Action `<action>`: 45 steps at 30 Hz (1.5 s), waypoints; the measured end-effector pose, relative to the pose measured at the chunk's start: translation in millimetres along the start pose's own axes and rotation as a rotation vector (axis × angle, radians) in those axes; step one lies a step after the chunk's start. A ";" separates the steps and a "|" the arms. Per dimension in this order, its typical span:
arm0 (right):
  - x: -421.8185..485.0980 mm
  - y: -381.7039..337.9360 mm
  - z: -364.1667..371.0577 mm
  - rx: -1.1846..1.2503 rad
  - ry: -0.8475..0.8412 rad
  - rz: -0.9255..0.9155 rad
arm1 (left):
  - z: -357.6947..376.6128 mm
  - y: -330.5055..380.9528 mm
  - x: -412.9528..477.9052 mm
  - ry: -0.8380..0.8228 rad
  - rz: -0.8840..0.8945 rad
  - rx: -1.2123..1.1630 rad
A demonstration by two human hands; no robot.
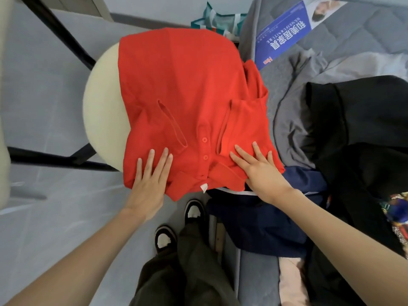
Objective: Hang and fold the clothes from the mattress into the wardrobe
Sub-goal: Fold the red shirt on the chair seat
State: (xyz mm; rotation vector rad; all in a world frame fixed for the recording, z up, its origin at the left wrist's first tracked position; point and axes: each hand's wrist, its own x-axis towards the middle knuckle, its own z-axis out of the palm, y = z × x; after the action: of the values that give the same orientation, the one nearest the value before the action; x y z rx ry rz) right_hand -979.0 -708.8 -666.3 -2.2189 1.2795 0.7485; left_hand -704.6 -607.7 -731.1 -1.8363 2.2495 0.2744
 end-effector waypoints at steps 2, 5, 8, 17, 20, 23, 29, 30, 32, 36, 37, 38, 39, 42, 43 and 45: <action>1.5 -5.2 -5.7 0.021 -0.049 0.018 | -9.1 -3.2 1.1 -0.056 -0.010 -0.001; 0.2 -8.4 -16.2 0.081 -0.116 0.036 | -29.3 -4.9 12.4 -0.080 -0.059 -0.192; -7.4 -10.1 -22.0 0.015 -0.146 0.061 | -47.6 -6.1 13.8 -0.182 -0.072 -0.292; -58.1 -41.3 -16.6 0.092 -0.176 0.120 | -81.8 2.2 -37.3 -0.346 0.047 -0.150; -74.3 -46.7 -22.0 0.181 -0.164 0.150 | -87.3 -5.8 -50.9 -0.401 0.013 -0.282; -79.6 -47.6 -35.1 0.212 -0.101 0.176 | -100.2 -20.8 -50.7 -0.399 -0.030 -0.338; -61.6 -54.7 -85.5 0.045 0.128 0.255 | -140.1 -41.9 -12.8 -0.333 -0.085 -0.226; -54.5 -55.0 -92.9 -0.009 0.192 0.278 | -145.1 -45.1 -4.3 -0.328 -0.100 -0.190; -36.7 -54.2 -105.0 -0.079 0.282 0.297 | -152.2 -52.5 15.0 -0.331 -0.135 -0.164; 6.4 -46.1 -126.4 -0.132 0.360 0.294 | -158.8 -74.1 61.0 -0.342 -0.192 -0.193; 18.1 -42.5 -131.7 -0.124 0.361 0.291 | -159.3 -80.4 72.7 -0.351 -0.194 -0.227; 30.2 -38.2 -136.4 -0.112 0.354 0.285 | -158.4 -87.3 84.0 -0.369 -0.198 -0.281; 42.8 -33.2 -140.5 -0.097 0.346 0.276 | -156.5 -94.4 95.0 -0.377 -0.215 -0.357; 77.8 -12.5 -148.1 -0.042 0.383 0.267 | -143.2 -112.9 125.9 -0.240 -0.372 -0.572; 87.4 -5.2 -147.9 -0.026 0.443 0.277 | -137.2 -116.1 133.8 -0.129 -0.463 -0.615; 99.4 2.0 -142.4 0.039 0.606 0.290 | -127.2 -113.6 140.2 0.137 -0.645 -0.683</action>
State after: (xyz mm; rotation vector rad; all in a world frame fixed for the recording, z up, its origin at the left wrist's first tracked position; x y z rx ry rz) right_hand -907.7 -862.1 -626.6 -2.3413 1.9079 0.1258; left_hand -627.3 -797.9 -650.2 -2.8689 1.5890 0.8873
